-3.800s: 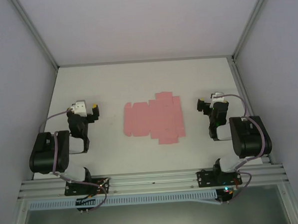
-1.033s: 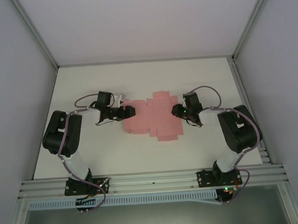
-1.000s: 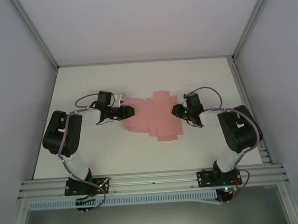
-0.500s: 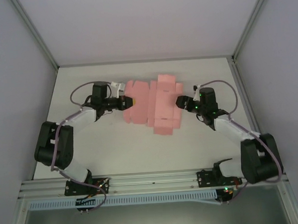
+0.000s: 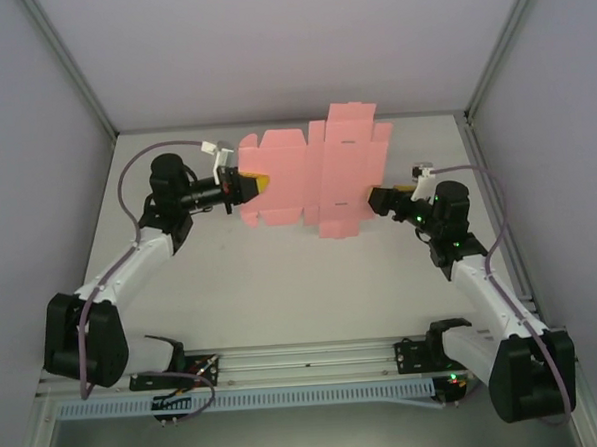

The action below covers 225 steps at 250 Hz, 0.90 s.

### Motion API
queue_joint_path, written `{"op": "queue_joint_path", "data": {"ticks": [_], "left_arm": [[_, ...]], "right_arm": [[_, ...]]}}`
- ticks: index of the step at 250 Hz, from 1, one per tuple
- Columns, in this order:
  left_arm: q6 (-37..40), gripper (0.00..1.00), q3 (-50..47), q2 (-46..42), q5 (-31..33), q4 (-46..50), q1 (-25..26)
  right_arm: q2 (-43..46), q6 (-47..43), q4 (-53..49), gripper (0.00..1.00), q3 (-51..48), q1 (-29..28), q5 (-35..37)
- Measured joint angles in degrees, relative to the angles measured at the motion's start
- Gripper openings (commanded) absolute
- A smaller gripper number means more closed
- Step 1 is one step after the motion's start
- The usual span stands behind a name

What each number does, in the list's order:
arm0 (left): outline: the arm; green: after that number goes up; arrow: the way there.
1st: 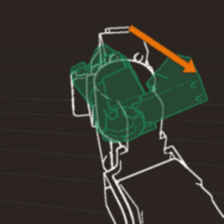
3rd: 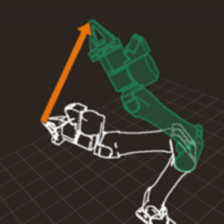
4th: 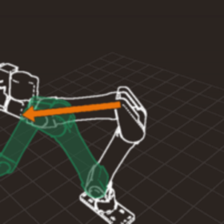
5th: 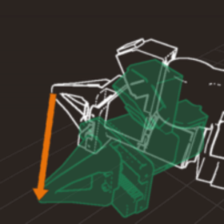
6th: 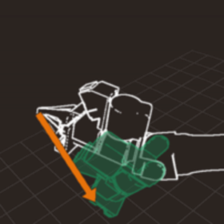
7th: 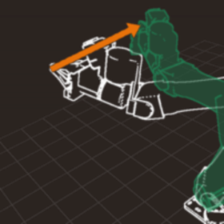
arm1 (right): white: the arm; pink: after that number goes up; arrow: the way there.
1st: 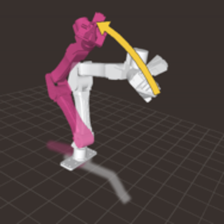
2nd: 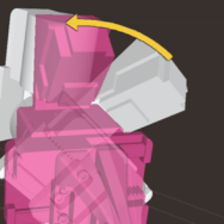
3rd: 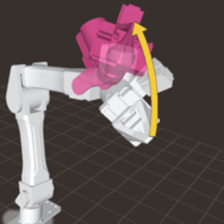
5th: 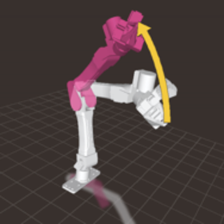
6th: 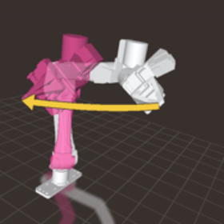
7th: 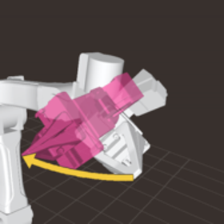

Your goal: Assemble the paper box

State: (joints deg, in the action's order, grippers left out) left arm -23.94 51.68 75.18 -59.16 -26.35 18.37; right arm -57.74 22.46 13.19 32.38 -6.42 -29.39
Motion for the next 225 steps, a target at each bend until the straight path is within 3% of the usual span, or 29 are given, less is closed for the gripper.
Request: {"op": "queue_joint_path", "data": {"ticks": [30, 55, 79, 104, 130, 167, 182, 189, 201, 216, 221, 225], "left_arm": [[-1.4, 0.0, -0.2, -1.7, -0.9, -2.2, 0.0], [-2.1, 0.0, -0.3, -2.2, -1.1, -3.3, 0.0], [-2.8, 0.0, -0.4, -2.3, -1.1, -3.7, 0.0], [-2.8, 0.0, -0.5, -2.3, -1.1, -3.7, 0.0], [-2.8, 0.0, -0.5, -2.3, -1.0, -3.7, -0.1], [-2.3, 0.0, -0.5, -2.3, 0.1, -2.1, 0.0], [-1.7, 0.0, -0.5, -2.3, 0.9, -1.3, 0.0], [-1.4, 0.15, -0.5, -2.3, 1.6, -0.7, 0.0], [-0.7, 0.52, -0.5, -2.3, 2.9, 0.7, 0.0], [0.3, 0.81, -0.5, -2.3, 5.7, 3.6, 0.0], [0.5, 0.96, -0.5, -2.2, 7.2, 4.9, 0.0], [0.8, 1.0, -0.5, -2.1, 8.5, 6.0, 0.0]], "right_arm": [[-1.8, 0.6, 3.9, 0.58, 0.0, 0.1, -6.4], [-2.5, 0.8, 6.7, 0.55, 0.1, 0.1, -10.9], [-2.6, 1.2, 9.0, 0.45, 0.1, 0.1, -13.8], [-2.6, 1.3, 9.9, 0.33, 0.0, 0.1, -14.9], [-2.5, 0.7, 9.7, 0.26, 0.0, 0.2, -15.0], [-1.2, -1.3, 7.4, 0.0, 0.2, 0.1, -14.8], [-0.7, -2.1, 6.2, 0.0, 0.2, 0.0, -14.6], [-0.5, -2.5, 5.8, 0.0, 0.2, -0.1, -14.5], [-0.4, -3.1, 5.1, 0.0, 0.3, -0.1, -14.5], [-0.4, -4.0, 3.8, 0.0, 0.5, -0.1, -13.9], [-0.5, -4.4, 3.4, 0.0, 0.6, -0.2, -13.7], [-0.6, -4.6, 3.0, 0.0, 0.7, -0.2, -13.6]]}}
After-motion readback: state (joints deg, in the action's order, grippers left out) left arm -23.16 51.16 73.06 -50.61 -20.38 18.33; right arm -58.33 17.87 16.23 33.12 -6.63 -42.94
